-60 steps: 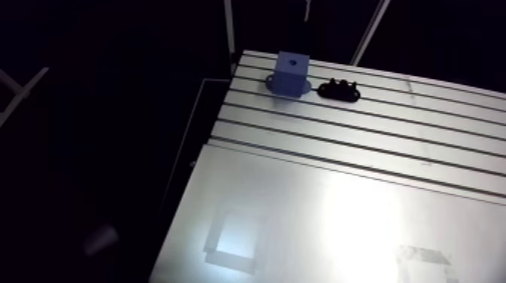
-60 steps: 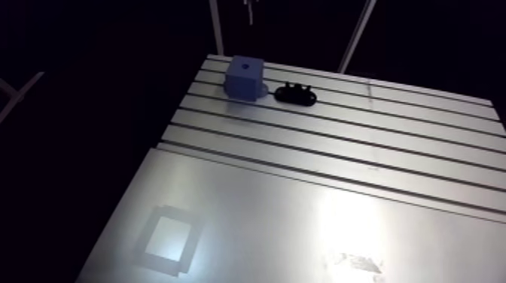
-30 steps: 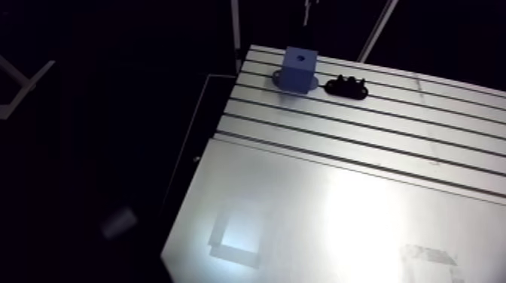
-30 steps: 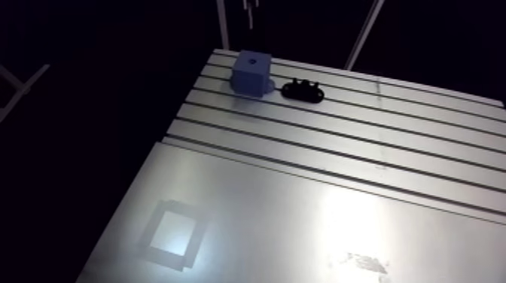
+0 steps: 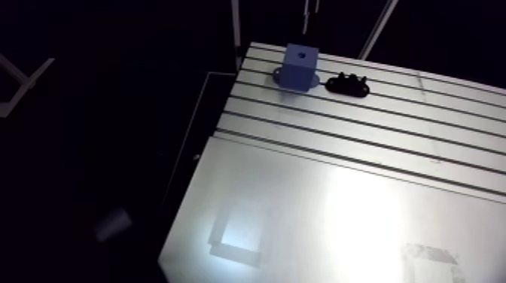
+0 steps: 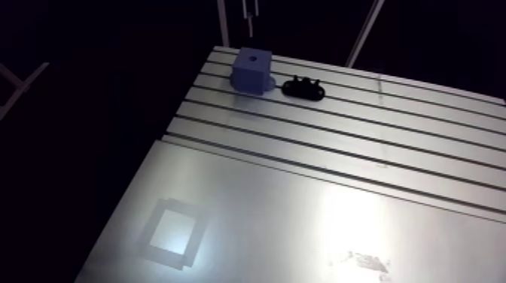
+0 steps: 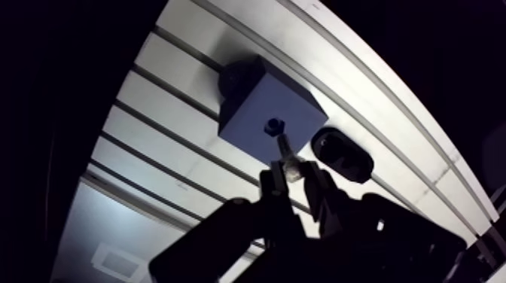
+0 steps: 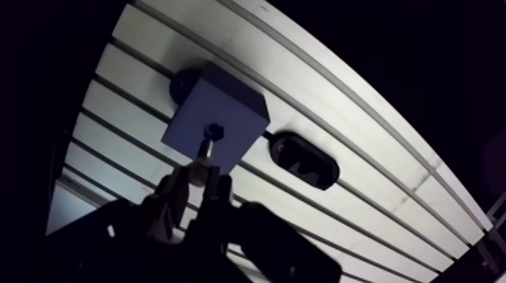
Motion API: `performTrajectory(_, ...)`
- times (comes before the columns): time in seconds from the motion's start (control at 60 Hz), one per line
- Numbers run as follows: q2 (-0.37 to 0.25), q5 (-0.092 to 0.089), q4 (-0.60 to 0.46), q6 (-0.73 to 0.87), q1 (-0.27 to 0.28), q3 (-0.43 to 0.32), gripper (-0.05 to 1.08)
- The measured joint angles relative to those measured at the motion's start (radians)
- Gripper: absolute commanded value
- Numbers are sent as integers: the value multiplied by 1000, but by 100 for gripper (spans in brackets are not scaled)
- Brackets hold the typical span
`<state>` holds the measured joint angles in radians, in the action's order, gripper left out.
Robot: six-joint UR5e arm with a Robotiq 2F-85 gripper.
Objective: Pick up the M10 bolt and insert it into the hex recess until seated.
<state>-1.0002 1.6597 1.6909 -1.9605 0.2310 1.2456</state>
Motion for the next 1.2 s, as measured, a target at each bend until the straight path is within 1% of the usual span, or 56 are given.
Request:
performTrajectory(0.283, 1, -1, 4, -2, -4, 13, 86)
performTrajectory(1.2, 1, 3, 79, -14, -5, 72, 86)
